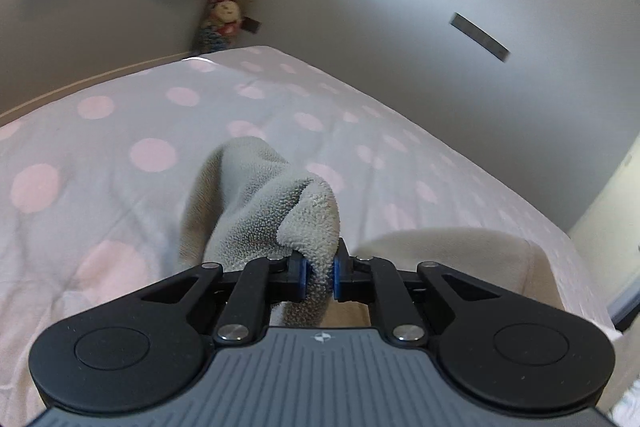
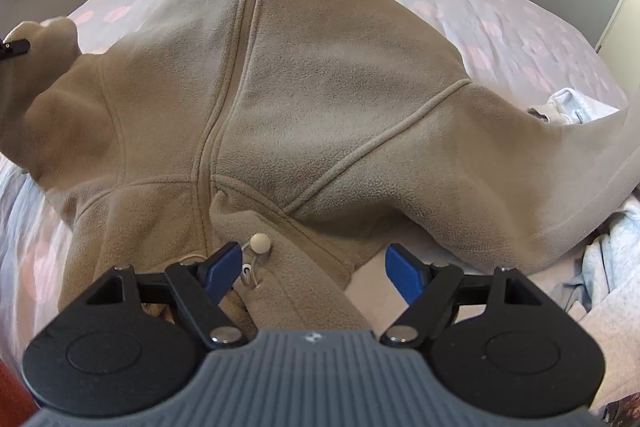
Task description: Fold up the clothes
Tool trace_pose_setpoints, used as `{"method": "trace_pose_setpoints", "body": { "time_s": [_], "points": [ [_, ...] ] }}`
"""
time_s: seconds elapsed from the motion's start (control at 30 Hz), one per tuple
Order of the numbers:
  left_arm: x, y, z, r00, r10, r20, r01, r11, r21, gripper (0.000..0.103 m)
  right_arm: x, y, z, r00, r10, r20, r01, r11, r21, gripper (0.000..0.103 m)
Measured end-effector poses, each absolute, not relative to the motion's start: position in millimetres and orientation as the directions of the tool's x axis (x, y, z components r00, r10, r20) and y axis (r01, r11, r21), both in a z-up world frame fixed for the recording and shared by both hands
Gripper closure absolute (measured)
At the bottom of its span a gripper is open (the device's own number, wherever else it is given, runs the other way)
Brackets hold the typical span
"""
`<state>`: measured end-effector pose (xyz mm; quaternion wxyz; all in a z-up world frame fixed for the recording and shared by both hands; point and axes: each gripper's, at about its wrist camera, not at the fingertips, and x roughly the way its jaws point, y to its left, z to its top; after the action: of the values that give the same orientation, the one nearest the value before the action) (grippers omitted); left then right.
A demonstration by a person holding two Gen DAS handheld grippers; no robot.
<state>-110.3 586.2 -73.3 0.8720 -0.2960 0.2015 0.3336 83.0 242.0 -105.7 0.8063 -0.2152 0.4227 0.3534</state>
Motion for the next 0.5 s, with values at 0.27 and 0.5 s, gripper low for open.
{"method": "trace_pose_setpoints", "body": {
  "time_s": [0.27,0.5],
  "points": [
    [-43.5,511.8,-88.7,0.686,0.317,-0.655,-0.582,0.78,-0.231,0.094,95.3,232.2,-130.3,0.38,0.336,-0.862,-0.707,0.707,-0.036,0.022],
    [-19.3,483.7,-124.9,0.604,0.209,-0.769,-0.519,0.835,-0.181,0.094,101.3,220.3,-144.9,0.348,0.355,-0.868,-0.688,0.725,0.02,0.022]
  ]
}}
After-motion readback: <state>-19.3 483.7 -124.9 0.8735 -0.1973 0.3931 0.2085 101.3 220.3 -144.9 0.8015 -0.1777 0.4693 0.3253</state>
